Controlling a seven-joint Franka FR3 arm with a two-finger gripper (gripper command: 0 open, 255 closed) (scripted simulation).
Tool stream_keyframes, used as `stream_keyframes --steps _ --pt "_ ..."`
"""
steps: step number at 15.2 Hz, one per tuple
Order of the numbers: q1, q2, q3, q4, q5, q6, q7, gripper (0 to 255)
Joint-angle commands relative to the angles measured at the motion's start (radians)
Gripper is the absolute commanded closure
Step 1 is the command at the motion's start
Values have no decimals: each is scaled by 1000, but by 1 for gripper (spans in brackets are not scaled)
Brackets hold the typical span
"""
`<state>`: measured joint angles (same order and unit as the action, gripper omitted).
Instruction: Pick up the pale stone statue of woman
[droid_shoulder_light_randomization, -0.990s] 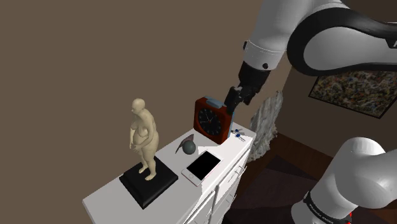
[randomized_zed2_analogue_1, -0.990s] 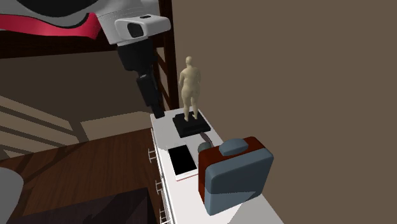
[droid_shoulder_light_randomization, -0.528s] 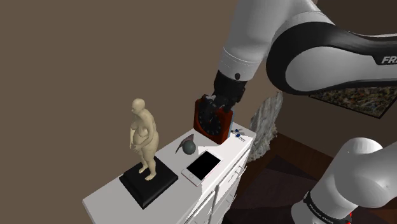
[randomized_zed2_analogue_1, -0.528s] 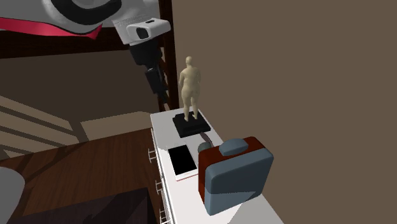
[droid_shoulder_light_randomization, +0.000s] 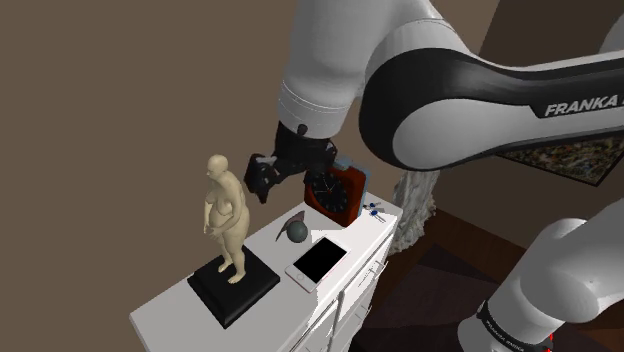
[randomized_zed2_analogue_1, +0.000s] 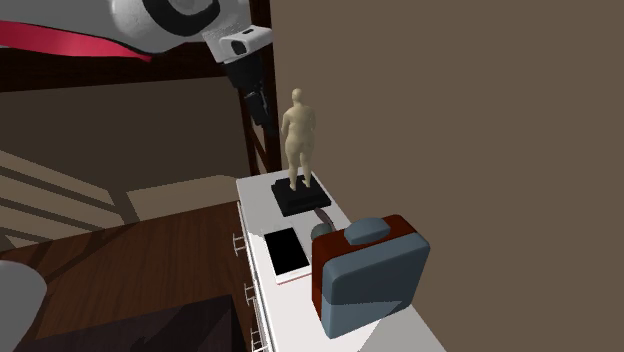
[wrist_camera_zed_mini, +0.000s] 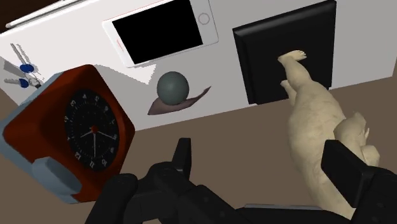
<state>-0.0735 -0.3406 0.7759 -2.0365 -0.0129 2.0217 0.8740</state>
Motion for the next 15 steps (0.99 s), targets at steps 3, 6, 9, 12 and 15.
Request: stream_keyframes --steps 3,6,9,12,15 --pt "-64 160 149 138 -147 2 191 0" --pt "-80 346 267 270 -348 -40 372 0" --pt "-63 364 258 256 -371 -20 396 0" --pt "-63 367 256 219 -381 16 411 0" --pt "-62 373 256 189 -394 45 427 0"
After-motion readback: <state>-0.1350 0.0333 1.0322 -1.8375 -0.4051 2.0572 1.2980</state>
